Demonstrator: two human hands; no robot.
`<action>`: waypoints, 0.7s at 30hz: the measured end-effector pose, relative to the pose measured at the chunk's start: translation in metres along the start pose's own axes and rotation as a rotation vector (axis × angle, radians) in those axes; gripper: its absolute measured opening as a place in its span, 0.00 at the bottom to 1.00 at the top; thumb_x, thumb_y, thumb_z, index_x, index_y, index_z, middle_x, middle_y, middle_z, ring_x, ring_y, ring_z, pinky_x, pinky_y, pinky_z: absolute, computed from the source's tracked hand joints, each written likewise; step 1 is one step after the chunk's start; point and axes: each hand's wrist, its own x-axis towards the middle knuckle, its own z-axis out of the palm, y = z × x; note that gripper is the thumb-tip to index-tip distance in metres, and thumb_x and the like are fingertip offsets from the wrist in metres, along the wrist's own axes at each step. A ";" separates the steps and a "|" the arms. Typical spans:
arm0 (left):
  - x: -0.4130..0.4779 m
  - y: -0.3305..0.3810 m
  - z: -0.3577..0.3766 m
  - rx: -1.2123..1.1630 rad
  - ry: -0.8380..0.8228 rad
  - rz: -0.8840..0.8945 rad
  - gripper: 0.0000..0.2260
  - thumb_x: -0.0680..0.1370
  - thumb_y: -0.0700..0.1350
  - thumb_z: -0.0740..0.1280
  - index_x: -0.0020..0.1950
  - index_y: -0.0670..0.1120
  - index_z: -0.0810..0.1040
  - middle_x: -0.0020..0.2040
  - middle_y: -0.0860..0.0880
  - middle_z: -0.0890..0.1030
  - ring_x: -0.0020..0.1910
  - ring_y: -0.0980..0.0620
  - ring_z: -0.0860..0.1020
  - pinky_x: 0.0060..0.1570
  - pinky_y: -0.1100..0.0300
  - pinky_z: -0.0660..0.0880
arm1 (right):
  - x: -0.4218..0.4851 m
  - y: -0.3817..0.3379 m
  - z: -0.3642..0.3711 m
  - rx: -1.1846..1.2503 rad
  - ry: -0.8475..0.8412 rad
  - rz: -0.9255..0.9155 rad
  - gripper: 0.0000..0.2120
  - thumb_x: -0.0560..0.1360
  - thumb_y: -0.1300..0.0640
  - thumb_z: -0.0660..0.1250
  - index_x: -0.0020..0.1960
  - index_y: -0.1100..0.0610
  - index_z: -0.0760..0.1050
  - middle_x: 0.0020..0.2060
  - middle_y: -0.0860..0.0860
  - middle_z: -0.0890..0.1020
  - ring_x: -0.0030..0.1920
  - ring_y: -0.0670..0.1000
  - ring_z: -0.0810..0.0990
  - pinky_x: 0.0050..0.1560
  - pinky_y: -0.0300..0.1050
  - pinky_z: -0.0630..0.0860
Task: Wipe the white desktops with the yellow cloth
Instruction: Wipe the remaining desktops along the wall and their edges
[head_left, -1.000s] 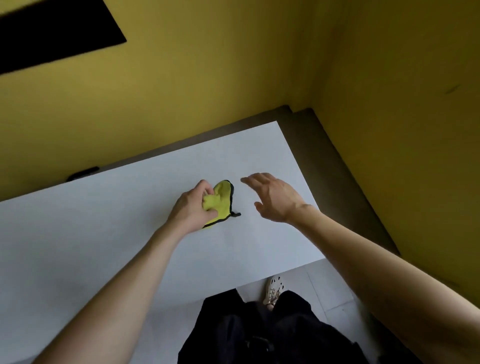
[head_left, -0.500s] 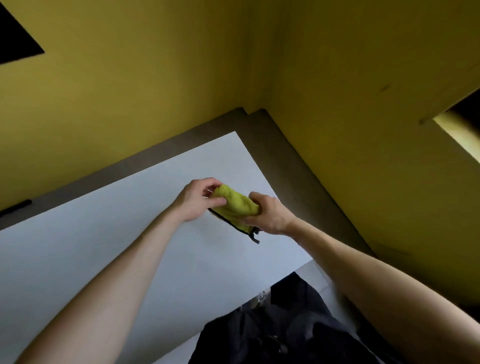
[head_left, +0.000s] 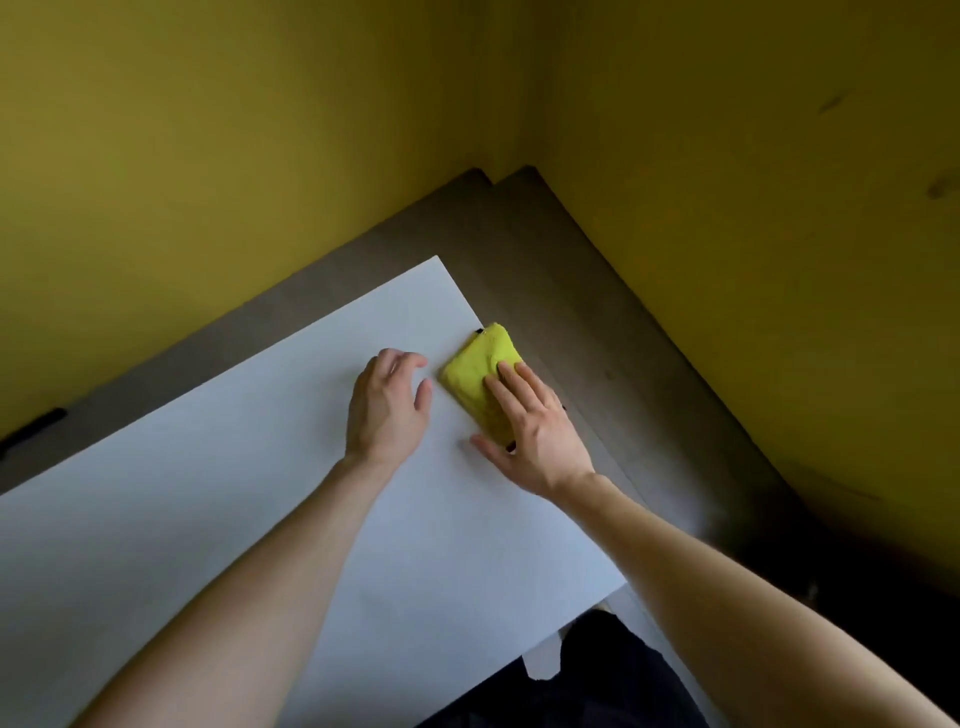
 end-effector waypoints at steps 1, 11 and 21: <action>0.005 0.001 0.007 0.010 0.039 0.014 0.11 0.81 0.43 0.70 0.64 0.44 0.81 0.60 0.44 0.80 0.60 0.40 0.80 0.61 0.44 0.78 | 0.003 -0.001 0.000 0.020 0.042 0.020 0.41 0.79 0.29 0.66 0.84 0.52 0.65 0.84 0.52 0.65 0.85 0.59 0.60 0.83 0.61 0.62; 0.016 -0.022 0.055 0.229 0.145 0.083 0.21 0.87 0.48 0.62 0.79 0.45 0.75 0.82 0.42 0.70 0.83 0.41 0.66 0.79 0.37 0.64 | 0.046 0.017 0.016 0.314 0.288 -0.023 0.31 0.86 0.52 0.66 0.85 0.60 0.63 0.87 0.57 0.56 0.87 0.59 0.55 0.86 0.56 0.58; 0.017 -0.019 0.053 0.235 0.137 0.057 0.22 0.85 0.48 0.62 0.79 0.44 0.76 0.82 0.42 0.69 0.83 0.40 0.67 0.79 0.36 0.64 | 0.191 -0.009 -0.022 0.601 0.030 0.168 0.31 0.87 0.37 0.59 0.86 0.48 0.58 0.77 0.56 0.74 0.73 0.61 0.76 0.69 0.52 0.72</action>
